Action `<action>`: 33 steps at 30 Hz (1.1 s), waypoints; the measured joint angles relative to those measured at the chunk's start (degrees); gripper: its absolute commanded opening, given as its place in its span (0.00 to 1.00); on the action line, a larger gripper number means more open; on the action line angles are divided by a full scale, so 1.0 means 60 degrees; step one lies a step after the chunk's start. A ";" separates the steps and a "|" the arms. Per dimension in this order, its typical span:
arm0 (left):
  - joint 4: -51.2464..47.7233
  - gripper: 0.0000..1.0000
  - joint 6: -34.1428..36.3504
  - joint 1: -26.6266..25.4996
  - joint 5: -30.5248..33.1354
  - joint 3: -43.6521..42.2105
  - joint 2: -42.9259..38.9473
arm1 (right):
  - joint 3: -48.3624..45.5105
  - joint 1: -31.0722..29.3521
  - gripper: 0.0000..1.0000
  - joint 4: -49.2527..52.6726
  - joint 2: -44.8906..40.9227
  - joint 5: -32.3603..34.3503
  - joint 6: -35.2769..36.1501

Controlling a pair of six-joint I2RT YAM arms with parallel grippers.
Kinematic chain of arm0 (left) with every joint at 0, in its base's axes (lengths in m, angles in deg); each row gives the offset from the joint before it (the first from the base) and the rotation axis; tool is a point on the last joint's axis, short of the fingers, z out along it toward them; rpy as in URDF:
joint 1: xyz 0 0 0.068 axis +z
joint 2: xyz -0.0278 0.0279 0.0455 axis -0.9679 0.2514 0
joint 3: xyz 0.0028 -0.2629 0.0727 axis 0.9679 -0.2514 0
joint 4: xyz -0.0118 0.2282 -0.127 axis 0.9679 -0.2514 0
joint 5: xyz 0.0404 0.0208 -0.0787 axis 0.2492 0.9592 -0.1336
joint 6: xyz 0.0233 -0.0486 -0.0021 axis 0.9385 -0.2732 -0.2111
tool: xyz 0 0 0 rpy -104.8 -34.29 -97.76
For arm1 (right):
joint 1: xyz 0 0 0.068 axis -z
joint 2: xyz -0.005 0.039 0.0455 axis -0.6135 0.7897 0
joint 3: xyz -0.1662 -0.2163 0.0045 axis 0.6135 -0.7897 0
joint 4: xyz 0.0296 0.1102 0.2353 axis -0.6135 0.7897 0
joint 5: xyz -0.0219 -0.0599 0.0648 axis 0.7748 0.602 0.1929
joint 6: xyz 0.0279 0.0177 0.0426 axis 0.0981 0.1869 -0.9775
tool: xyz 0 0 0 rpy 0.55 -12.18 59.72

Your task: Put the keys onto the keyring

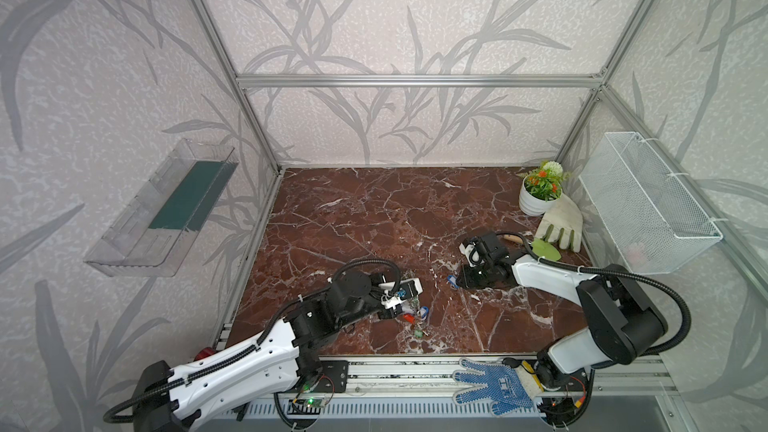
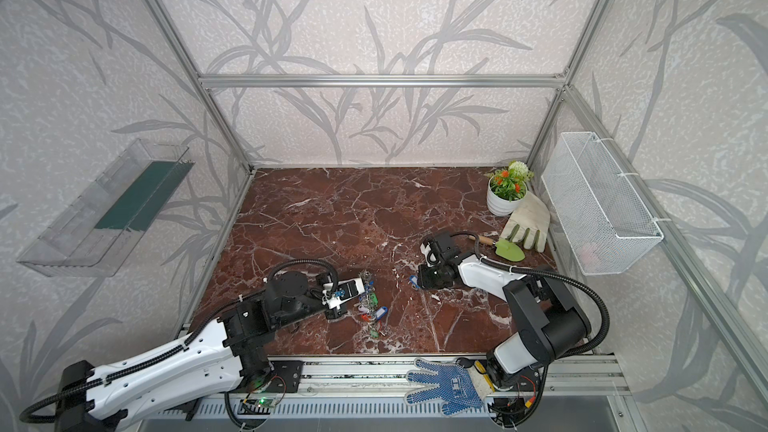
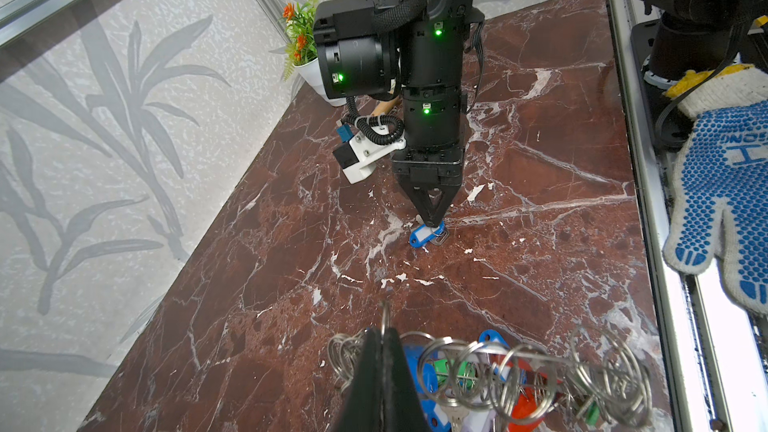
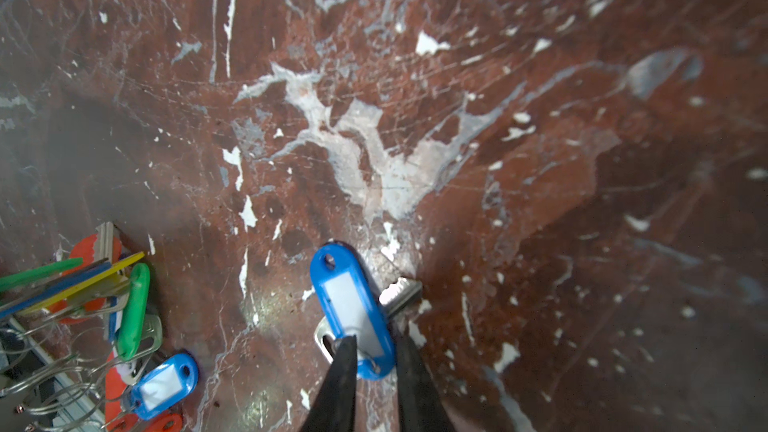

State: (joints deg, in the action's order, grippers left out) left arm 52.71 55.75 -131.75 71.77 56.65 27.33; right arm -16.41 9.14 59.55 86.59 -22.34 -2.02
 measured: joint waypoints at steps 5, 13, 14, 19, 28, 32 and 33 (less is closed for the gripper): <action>0.0004 0.00 0.0004 0.0000 0.0000 0.0000 0.0000 | 0.0007 -0.0113 0.05 -0.0062 0.0011 0.0240 0.0000; 0.0000 0.00 0.0004 0.0000 0.0004 0.0000 0.0000 | 0.0007 -0.0120 0.00 0.0200 -0.0208 0.0535 0.0102; 0.0000 0.00 0.0004 0.0000 0.0000 0.0000 0.0000 | 0.0011 -0.0120 0.00 0.0270 -0.0299 0.0579 0.0120; -0.0004 0.00 0.0004 0.0000 0.0000 0.0000 0.0000 | 0.0168 -0.0120 0.08 0.0750 -0.0823 0.0907 0.0284; -0.0084 0.00 0.0004 0.0000 0.0000 0.0000 -0.0004 | 0.1508 -0.1005 0.35 0.1530 -0.0492 0.1461 0.0525; -0.0120 0.00 0.0004 0.0000 0.0000 0.0000 -0.0007 | 0.1781 -0.1377 0.35 0.1716 0.0004 0.1829 0.0557; -0.0135 0.00 0.0004 0.0000 0.0000 0.0000 -0.0015 | 0.1854 -0.1435 0.35 0.1843 0.0164 0.1916 0.0561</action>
State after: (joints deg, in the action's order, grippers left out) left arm 51.90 55.77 -131.75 71.77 56.65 27.24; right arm -5.29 0.53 70.61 87.57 -10.84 1.34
